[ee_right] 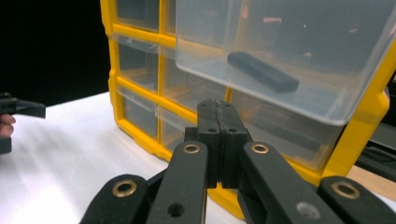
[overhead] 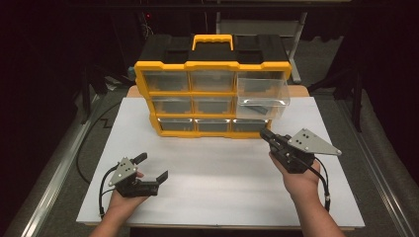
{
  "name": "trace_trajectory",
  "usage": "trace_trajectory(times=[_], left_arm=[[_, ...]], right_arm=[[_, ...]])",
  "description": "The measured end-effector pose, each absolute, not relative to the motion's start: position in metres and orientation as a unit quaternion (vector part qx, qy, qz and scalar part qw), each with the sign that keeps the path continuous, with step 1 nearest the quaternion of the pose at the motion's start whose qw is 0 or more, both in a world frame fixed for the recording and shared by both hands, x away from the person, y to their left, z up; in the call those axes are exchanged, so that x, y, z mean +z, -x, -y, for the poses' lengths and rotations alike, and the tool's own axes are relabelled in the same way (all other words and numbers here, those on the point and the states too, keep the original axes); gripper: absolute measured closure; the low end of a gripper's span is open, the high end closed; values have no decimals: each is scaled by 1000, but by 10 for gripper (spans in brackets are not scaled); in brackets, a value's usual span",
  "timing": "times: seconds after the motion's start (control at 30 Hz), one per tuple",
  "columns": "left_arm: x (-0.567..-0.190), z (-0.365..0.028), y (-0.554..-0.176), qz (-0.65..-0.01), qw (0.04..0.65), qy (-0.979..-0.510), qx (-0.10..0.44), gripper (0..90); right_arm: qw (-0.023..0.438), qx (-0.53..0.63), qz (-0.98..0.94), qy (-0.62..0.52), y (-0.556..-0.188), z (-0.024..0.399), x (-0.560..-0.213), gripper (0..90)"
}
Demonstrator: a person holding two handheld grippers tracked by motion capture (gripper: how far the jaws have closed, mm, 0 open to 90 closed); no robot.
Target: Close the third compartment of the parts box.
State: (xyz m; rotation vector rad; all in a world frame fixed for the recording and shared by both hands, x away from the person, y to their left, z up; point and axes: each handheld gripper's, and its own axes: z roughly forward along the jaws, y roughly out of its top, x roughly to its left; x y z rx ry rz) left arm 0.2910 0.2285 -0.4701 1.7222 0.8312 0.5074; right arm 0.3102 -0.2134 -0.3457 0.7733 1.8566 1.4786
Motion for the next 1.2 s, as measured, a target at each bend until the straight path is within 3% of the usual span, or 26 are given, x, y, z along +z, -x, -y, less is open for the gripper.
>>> trace_trajectory(times=[1.2], left_arm=[[-469,-226,-289,-347,551,-727,219,3]], right_arm=[[363,579,-672,-286,-323,206,-298,900]])
